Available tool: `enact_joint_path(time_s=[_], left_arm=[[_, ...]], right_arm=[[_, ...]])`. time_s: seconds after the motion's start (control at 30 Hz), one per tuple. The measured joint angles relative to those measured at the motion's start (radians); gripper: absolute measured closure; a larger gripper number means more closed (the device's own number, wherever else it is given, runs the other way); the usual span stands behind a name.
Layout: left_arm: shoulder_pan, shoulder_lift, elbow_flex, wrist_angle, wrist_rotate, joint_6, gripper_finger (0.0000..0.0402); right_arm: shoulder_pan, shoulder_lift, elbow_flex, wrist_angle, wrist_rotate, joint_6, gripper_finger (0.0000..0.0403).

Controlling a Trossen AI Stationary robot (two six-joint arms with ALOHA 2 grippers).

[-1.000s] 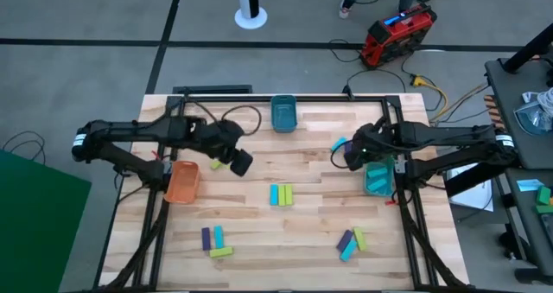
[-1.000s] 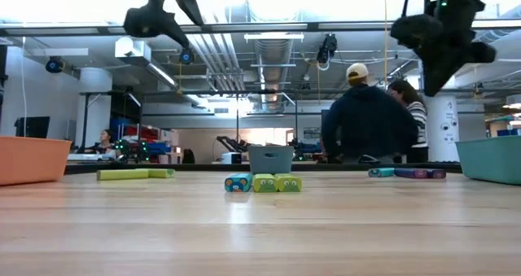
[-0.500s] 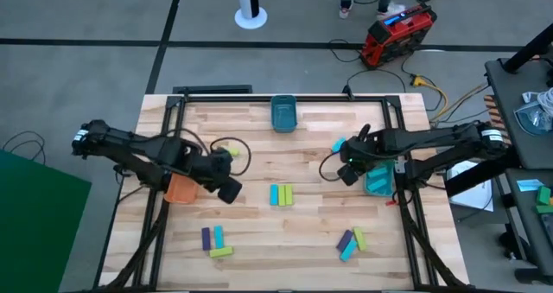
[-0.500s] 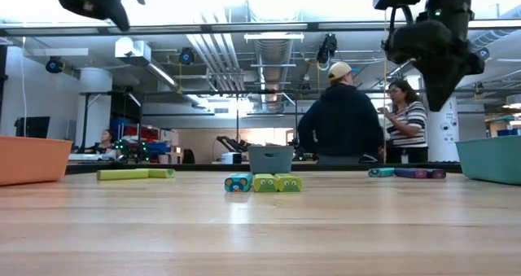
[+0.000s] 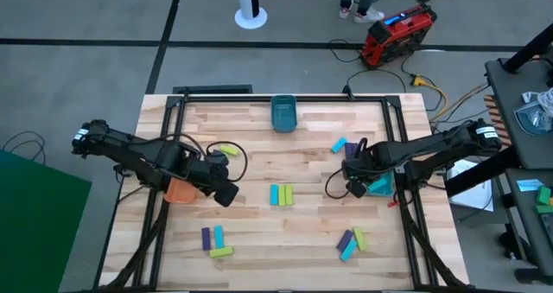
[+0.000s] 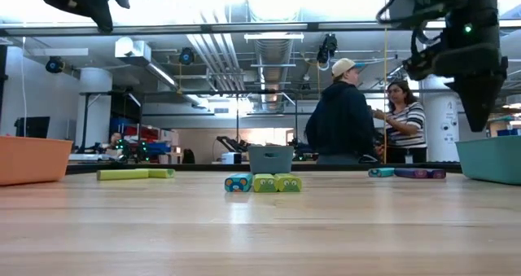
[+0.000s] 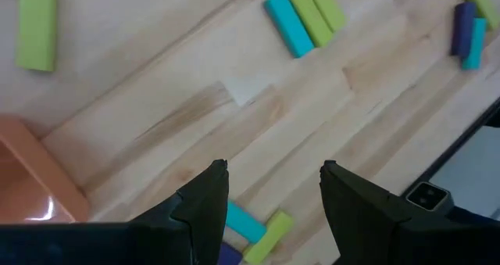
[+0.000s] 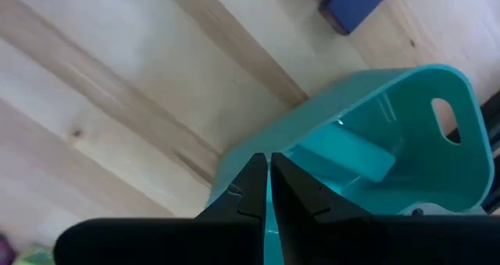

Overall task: Sort blocks
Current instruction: Adjust the light blue bin on the table

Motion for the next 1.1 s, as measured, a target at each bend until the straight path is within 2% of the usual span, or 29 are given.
enact_joint_path(time_s=[0.4, 0.6, 1.1], left_arm=[[0.0, 0.0, 0.0, -0.012, -0.008, 0.001, 0.0222], [0.0, 0.0, 0.0, -0.012, -0.011, 0.006, 0.0222], [0.0, 0.0, 0.0, -0.014, -0.013, 0.008, 0.0222]], right_arm=[[0.0, -0.001, 0.007, 0.003, 0.015, 0.0, 0.039], [0.0, 0.006, 0.008, 0.098, 0.039, 0.009, 0.039], [0.0, 0.056, -0.013, 0.06, 0.029, -0.025, 0.039]])
